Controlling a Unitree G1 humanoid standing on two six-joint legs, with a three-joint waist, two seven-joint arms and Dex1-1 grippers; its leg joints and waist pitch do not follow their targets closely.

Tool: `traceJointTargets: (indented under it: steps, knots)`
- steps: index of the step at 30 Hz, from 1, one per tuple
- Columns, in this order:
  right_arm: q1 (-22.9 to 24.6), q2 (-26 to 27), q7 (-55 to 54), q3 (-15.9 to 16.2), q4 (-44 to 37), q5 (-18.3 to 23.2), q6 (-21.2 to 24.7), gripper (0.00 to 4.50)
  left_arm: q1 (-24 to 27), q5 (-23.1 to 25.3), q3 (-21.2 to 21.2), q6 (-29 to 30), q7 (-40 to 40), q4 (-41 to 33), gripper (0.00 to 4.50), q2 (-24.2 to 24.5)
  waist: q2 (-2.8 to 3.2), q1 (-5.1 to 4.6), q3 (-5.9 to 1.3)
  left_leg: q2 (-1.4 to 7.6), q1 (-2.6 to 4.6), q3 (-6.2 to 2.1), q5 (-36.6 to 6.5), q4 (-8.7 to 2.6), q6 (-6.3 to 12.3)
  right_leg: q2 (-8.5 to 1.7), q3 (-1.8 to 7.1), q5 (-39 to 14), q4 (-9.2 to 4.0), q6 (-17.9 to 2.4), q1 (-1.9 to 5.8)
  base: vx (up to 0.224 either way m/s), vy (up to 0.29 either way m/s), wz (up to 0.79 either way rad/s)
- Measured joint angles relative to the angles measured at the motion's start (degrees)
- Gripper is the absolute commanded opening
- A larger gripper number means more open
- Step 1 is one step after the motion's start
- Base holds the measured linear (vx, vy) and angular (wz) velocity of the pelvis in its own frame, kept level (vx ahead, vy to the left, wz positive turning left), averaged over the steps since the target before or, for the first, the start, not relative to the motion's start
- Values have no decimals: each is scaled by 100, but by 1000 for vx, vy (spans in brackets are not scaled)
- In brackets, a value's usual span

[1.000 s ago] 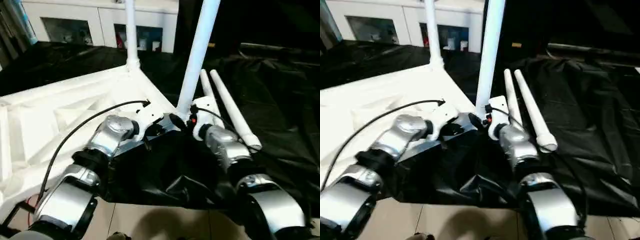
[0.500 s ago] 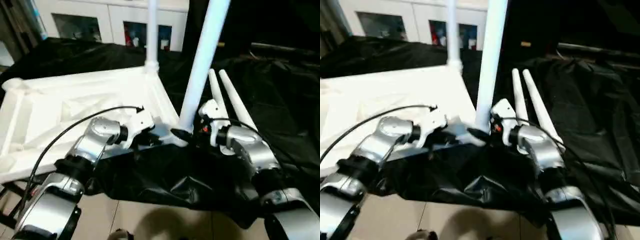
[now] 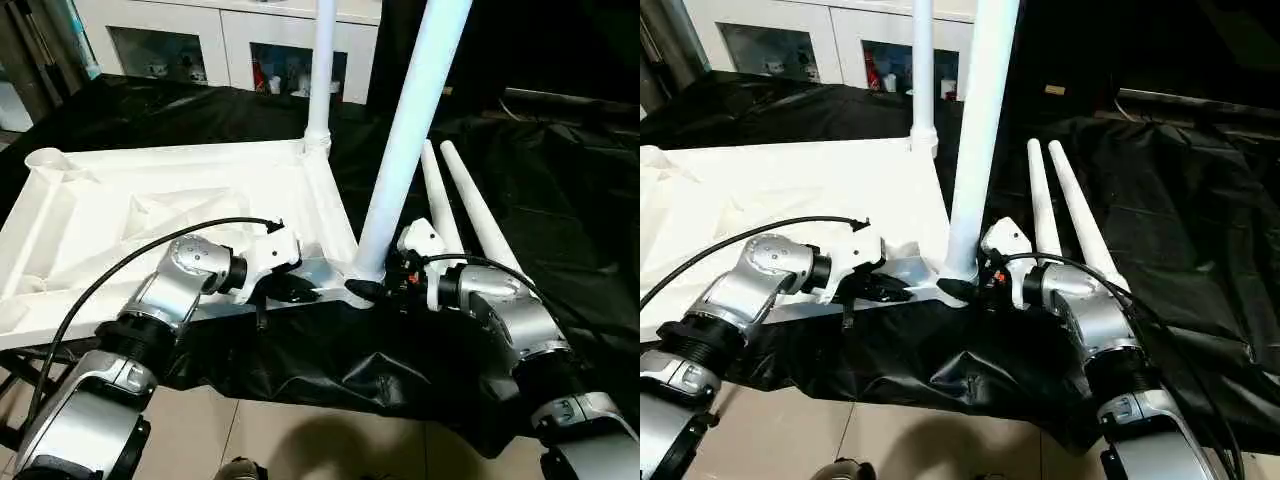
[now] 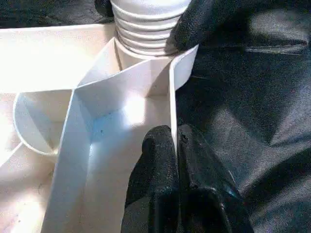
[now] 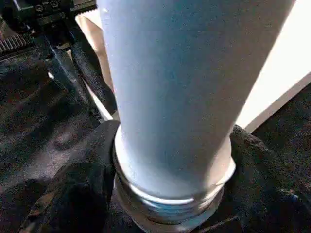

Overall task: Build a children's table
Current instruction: Insert table leg to table base, then rotate leg to tighten

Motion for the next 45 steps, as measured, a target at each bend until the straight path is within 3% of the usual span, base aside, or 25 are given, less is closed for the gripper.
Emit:
traceJointTargets:
  steps: [11,14,17,25,26,33,39,45]
  knots:
    - [119,116,-180,-92,-27,16,32,277,11,3,0,43,126,43,0,-83,0,-8,0,1,2,-5,0,30,0,-3,2,0,36,0,-1,0,0,0]
    - [26,598,-1197,-530,406,54,26,277,-213,120,119,242,863,453,0,-478,-3,-25,-1,-1,10,-5,0,40,0,-4,8,10,41,-7,5,0,0,0]
    - [-126,819,-1957,-737,746,53,-18,277,-398,196,128,405,1433,730,0,-792,-2,-35,-1,-5,24,-4,0,42,0,-7,11,14,39,-7,17,0,0,0]
    - [-612,1435,-3532,-1006,1526,-159,-246,277,-617,329,237,549,2347,1164,0,-1204,-1,-105,-1,-6,79,-7,0,31,-3,-6,11,1,36,21,59,0,0,0]
    - [-670,1470,-3606,-1032,1615,-195,-302,311,-617,362,245,545,2400,1165,0,-1222,-2,-128,-1,-6,81,-7,0,31,-3,-6,11,1,35,21,62,0,0,0]
    - [-705,1468,-3325,-1070,1696,-191,-430,389,-600,398,234,421,2314,1161,0,-1151,-1,-177,-1,-9,82,-8,0,26,-2,-7,11,10,33,6,67,0,0,0]
    - [-663,1157,-2458,-786,1635,-248,-506,394,-425,380,229,203,1796,914,0,-888,6,-201,1,-7,82,-9,0,10,-2,-4,9,7,30,10,62,0,0,0]
    - [-408,670,-1124,-510,1086,-169,-409,394,-198,193,133,-92,826,575,0,-537,25,-138,11,-6,75,-4,0,7,-2,-4,9,-5,28,13,60,0,0,0]
